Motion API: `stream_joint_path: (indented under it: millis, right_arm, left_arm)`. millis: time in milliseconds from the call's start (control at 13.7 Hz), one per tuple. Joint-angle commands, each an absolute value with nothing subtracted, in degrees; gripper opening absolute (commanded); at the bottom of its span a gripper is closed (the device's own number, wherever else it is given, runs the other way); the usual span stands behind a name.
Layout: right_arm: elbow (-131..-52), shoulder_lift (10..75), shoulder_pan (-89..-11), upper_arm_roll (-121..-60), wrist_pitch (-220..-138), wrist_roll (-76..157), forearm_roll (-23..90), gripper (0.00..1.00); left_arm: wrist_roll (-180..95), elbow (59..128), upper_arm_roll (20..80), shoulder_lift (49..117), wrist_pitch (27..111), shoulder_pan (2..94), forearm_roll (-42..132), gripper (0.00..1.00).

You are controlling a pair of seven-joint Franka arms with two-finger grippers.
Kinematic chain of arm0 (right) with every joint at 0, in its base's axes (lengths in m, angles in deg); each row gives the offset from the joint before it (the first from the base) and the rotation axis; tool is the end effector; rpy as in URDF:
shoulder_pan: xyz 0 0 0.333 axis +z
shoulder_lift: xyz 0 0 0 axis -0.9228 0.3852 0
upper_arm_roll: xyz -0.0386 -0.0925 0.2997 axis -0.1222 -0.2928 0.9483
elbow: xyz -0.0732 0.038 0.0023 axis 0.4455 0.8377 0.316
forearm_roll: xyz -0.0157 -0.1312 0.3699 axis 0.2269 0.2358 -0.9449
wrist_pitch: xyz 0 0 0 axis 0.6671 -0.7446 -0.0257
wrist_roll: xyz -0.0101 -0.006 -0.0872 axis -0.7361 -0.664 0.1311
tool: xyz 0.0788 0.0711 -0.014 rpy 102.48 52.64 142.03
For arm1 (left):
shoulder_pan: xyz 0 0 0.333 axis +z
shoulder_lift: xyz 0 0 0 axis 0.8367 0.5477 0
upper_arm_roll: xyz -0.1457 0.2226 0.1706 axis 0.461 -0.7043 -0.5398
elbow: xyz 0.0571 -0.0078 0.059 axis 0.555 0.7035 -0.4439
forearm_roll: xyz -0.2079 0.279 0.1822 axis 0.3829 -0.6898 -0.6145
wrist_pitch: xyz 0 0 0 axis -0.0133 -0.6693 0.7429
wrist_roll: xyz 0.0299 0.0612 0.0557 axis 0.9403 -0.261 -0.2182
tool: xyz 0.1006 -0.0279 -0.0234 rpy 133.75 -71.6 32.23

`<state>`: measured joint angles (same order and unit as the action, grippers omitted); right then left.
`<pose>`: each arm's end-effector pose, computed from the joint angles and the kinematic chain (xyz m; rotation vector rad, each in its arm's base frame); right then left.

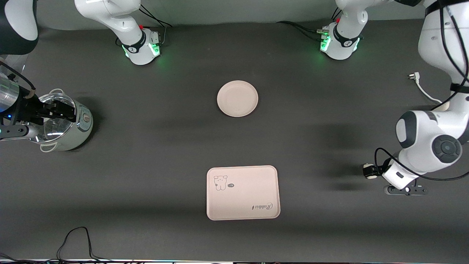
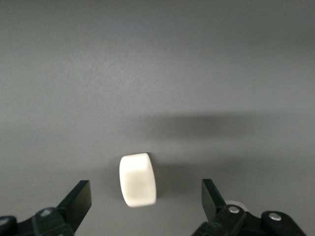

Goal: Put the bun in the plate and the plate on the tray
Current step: 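Lower the left gripper onto the white bun and close it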

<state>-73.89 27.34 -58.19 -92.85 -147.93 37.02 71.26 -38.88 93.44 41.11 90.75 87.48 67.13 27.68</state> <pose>0.5911 0.0178 0.6044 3.1027 0.0823 -0.1349 0.6714 0.0246 0.2496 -3.1242 0.0095 -0.0701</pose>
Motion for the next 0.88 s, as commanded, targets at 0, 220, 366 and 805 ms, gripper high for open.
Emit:
stream_joint_path:
  millis: [0, 220, 366, 805]
  right_arm:
    - [-72.36, 27.37, -58.38, -95.29, -146.38, 35.83, 66.42, 1.00]
    - [-72.53, 28.08, -58.11, -95.30, -146.38, 35.74, 64.40, 1.00]
    - [-72.62, 31.40, -58.38, -95.30, -146.65, 35.66, 59.40, 1.00]
    - [-72.62, 41.34, -57.85, -94.86, -146.82, 35.83, 53.93, 1.00]
  left_arm:
    - [-39.41, 96.58, 40.35, 92.73, 92.56, 67.34, 26.78, 1.00]
    - [-39.67, 96.49, 40.17, 94.33, 93.72, 67.34, 26.87, 0.91]
    - [-40.64, 96.49, 40.26, 94.42, 93.19, 67.16, 26.87, 0.58]
    - [-40.12, 96.32, 40.35, 93.90, 91.62, 67.25, 26.87, 0.33]
